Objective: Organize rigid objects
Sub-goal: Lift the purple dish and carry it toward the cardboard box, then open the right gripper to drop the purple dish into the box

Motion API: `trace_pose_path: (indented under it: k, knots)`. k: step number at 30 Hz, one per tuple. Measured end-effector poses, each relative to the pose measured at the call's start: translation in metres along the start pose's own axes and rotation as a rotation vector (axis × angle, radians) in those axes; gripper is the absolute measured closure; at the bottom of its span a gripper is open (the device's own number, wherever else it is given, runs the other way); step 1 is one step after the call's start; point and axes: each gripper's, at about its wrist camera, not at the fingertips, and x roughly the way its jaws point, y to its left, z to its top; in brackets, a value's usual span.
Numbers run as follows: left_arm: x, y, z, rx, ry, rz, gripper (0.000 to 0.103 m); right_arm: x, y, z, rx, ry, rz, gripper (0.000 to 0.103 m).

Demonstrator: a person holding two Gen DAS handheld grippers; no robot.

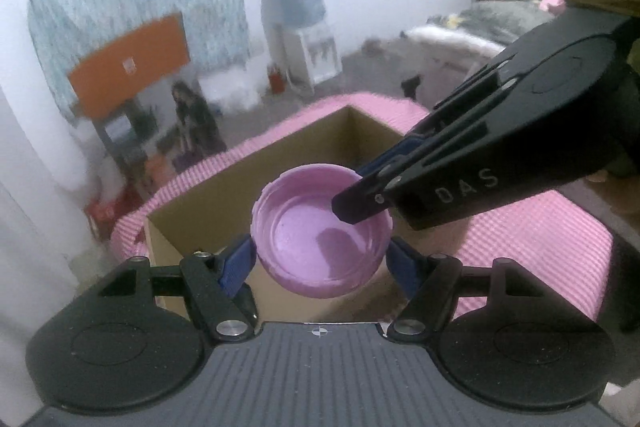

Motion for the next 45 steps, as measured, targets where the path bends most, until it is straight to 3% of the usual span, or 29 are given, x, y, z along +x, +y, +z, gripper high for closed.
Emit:
trace_pose_path:
  k: [5,10,21,28,34,36,38,45]
  knots:
    - [0.074,0.035,0.025,-0.020,0.167,-0.022,0.031,0.066,-0.045,0.044,0.095,0.107,0.053,0.084]
    - [0.139,0.061,0.027,-0.044,0.344,-0.032,0.031,0.143,-0.092,0.068,0.211,0.241,0.106,0.084]
    - [0.203,0.084,0.019,-0.018,0.527,0.031,0.030,0.246,-0.124,0.072,0.334,0.388,0.138,0.084]
    - [0.208,0.088,0.021,-0.036,0.524,0.035,0.020,0.273,-0.127,0.062,0.410,0.420,0.165,0.081]
    - [0.191,0.087,0.027,-0.052,0.483,0.034,0.014,0.267,-0.125,0.062,0.449,0.418,0.164,0.078]
    - [0.179,0.087,0.029,-0.063,0.452,0.034,0.013,0.250,-0.126,0.063,0.455,0.402,0.155,0.070]
    - [0.163,0.086,0.031,-0.083,0.415,0.033,0.013,0.229,-0.124,0.065,0.450,0.367,0.142,0.054]
    - [0.084,0.080,0.037,-0.125,0.235,0.008,0.012,0.140,-0.110,0.062,0.418,0.235,0.153,0.052]
